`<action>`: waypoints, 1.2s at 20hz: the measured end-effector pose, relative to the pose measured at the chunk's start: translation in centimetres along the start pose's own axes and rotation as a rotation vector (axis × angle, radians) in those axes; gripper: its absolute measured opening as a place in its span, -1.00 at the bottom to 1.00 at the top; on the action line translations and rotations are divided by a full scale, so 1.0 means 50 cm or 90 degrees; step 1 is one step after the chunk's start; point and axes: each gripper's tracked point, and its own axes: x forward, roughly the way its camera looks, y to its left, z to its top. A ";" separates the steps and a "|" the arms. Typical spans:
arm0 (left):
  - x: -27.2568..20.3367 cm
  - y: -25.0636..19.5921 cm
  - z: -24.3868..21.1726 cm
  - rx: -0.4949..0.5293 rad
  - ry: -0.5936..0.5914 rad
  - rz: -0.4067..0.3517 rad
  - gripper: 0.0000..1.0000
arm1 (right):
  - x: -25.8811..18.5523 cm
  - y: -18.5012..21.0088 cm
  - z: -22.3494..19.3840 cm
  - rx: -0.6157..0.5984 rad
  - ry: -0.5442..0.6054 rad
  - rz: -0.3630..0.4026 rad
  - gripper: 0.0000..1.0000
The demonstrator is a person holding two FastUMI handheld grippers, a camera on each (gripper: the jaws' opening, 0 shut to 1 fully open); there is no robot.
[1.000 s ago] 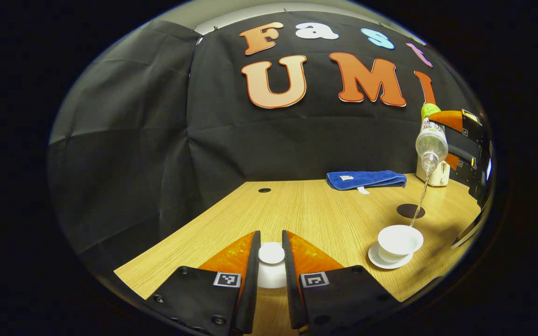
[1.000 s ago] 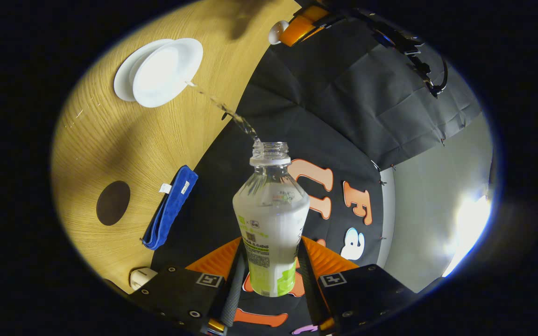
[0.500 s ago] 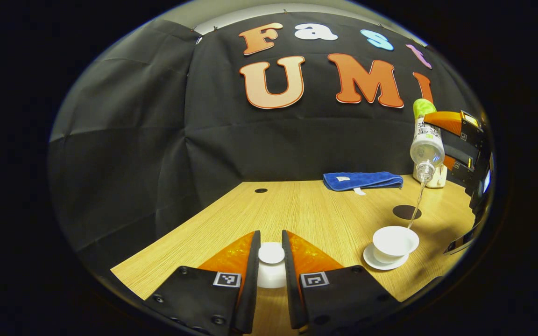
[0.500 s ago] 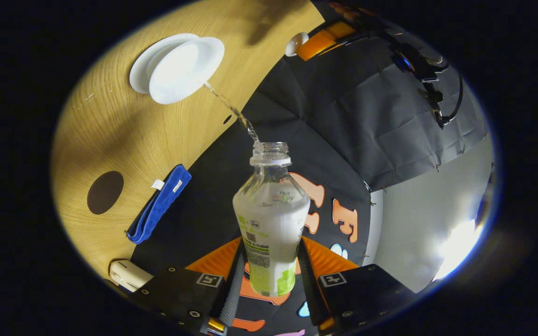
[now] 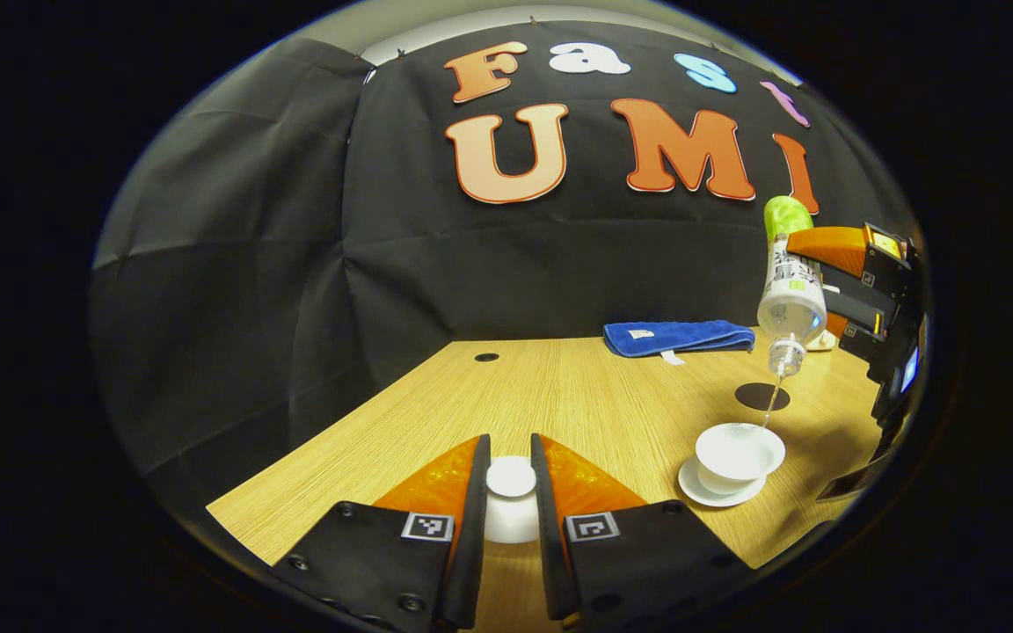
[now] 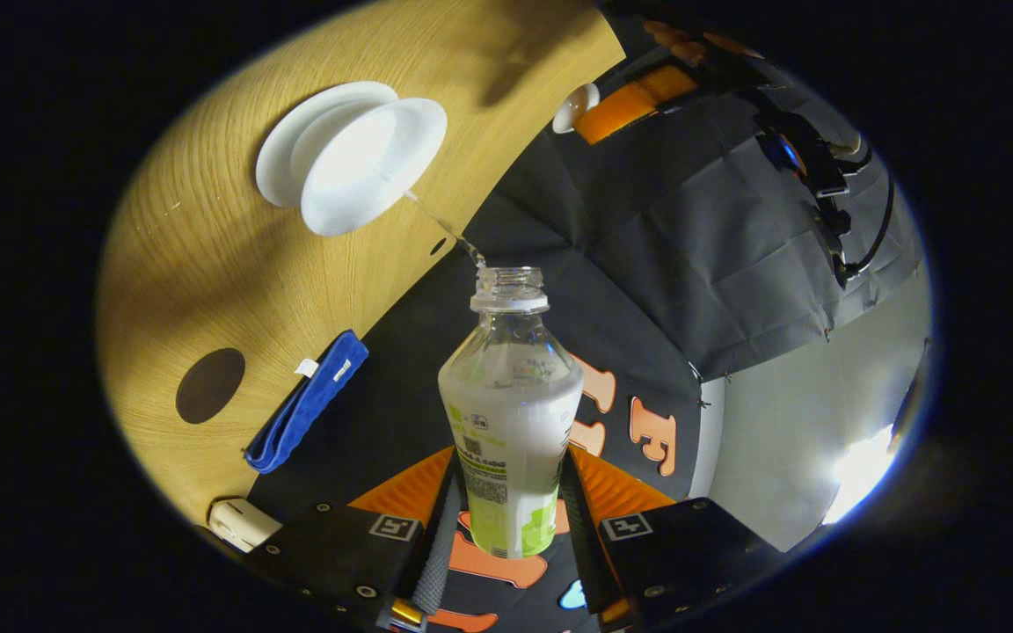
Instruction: Open the teacup lid with one hand, grasp the water bottle and pour water into the teacup with the other hand; after pouring, place the water bottle on the coaster and then close the teacup lid.
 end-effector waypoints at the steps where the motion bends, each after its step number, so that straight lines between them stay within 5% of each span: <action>1: -0.001 -0.003 0.002 0.000 -0.002 -0.001 -0.40 | 0.000 0.006 0.006 0.005 -0.002 0.005 0.22; 6: -0.003 -0.015 0.010 0.001 -0.008 -0.008 -0.35 | -0.005 0.058 0.031 0.067 -0.006 0.049 0.22; 15: -0.005 -0.040 0.035 -0.016 -0.023 -0.017 -0.36 | -0.025 0.153 0.024 0.386 0.051 0.164 0.23; 24: -0.012 -0.097 0.092 -0.023 -0.064 -0.042 -0.36 | -0.004 0.103 -0.130 0.692 0.168 0.095 0.22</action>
